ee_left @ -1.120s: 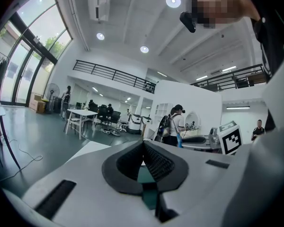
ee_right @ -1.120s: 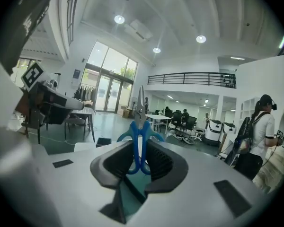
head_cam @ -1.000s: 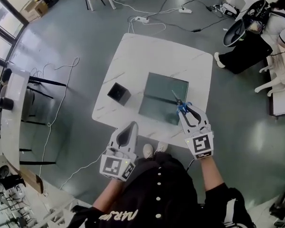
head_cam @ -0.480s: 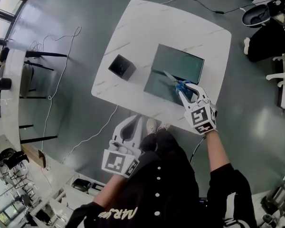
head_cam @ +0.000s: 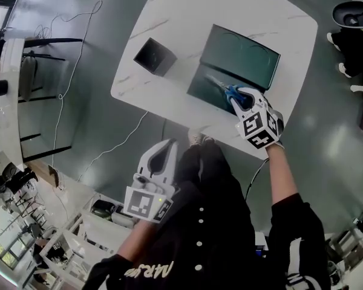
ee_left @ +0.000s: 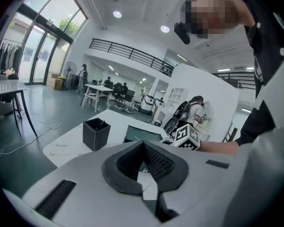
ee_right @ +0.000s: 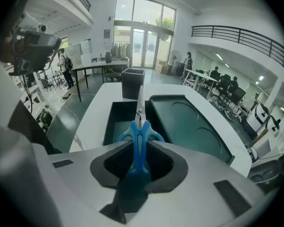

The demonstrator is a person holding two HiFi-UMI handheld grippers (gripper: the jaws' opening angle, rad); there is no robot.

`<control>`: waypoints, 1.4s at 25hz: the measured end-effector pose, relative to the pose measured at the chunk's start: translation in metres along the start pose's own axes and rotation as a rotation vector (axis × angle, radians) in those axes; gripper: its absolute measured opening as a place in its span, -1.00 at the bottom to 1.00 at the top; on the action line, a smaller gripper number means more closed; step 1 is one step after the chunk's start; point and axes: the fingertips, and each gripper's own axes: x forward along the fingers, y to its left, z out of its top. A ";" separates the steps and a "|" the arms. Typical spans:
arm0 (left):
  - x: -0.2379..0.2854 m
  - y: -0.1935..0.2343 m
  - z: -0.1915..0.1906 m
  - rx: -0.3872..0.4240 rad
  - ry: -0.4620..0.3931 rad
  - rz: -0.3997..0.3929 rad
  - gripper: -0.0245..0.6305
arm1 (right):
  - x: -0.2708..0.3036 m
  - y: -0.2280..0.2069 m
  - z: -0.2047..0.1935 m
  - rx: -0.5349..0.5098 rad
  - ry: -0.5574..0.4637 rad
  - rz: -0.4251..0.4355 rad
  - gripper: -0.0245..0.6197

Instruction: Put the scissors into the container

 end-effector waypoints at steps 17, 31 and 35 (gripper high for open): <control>-0.008 0.016 -0.048 -0.070 0.075 0.109 -0.85 | 0.043 0.005 -0.036 -0.220 0.313 0.069 -0.62; -0.004 0.024 -0.060 -0.095 0.084 0.148 -0.85 | 0.062 0.010 -0.048 -0.213 0.375 0.145 -0.61; -0.004 0.022 -0.056 -0.093 0.077 0.148 -0.85 | 0.061 0.009 -0.047 -0.210 0.374 0.147 -0.61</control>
